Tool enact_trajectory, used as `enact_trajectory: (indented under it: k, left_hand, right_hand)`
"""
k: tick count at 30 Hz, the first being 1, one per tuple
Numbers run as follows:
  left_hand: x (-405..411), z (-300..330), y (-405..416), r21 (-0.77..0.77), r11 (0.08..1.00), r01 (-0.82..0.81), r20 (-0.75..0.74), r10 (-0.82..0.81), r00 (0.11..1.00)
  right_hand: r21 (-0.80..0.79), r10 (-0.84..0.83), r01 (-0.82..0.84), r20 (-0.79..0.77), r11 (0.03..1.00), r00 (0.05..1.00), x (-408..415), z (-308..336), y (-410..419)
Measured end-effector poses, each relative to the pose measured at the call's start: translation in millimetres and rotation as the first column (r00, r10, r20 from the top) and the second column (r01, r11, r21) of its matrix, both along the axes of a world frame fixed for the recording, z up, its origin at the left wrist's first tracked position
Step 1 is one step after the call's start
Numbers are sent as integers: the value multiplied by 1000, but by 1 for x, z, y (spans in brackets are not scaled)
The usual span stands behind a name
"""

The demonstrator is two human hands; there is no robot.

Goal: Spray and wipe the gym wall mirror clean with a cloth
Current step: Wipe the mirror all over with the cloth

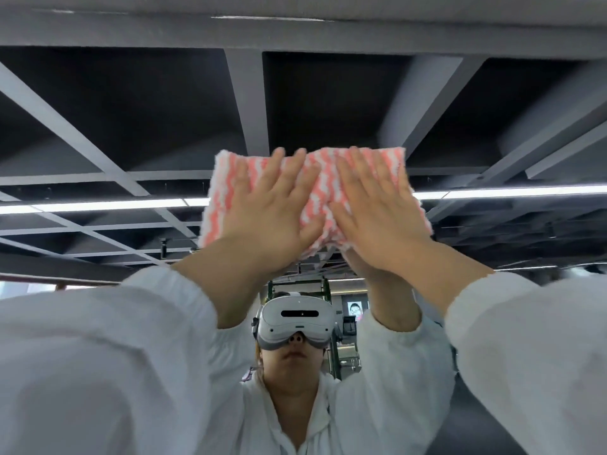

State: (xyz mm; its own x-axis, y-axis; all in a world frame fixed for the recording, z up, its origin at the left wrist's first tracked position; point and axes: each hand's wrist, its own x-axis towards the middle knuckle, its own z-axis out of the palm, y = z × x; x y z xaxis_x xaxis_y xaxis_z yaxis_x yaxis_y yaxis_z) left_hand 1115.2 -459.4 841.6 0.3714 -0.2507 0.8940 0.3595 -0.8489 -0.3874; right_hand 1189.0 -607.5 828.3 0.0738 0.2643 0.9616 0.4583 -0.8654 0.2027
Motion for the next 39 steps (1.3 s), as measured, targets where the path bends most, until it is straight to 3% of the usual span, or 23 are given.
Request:
enact_trajectory:
  k: [10,16,20,28,39]
  left_hand:
    - [44,-33,-96,250,960,124,-195,-75,978]
    - [40,-26,-91,370,920,132,-244,-41,969]
    - [30,-6,-66,322,941,105,-174,-50,984]
    - [-19,15,44,124,991,48,-8,-47,999]
    - [-89,-57,193,3,998,68,101,-68,993]
  right_hand:
    - [191,-44,52,-43,980,998,55,-70,-80]
    - [295,-8,78,-232,952,973,39,-81,-76]
    - [296,4,83,-281,951,960,22,-59,-55]
    - [117,-20,47,-221,992,975,-32,-8,42]
    - [-125,77,-90,-104,988,992,-99,-47,178]
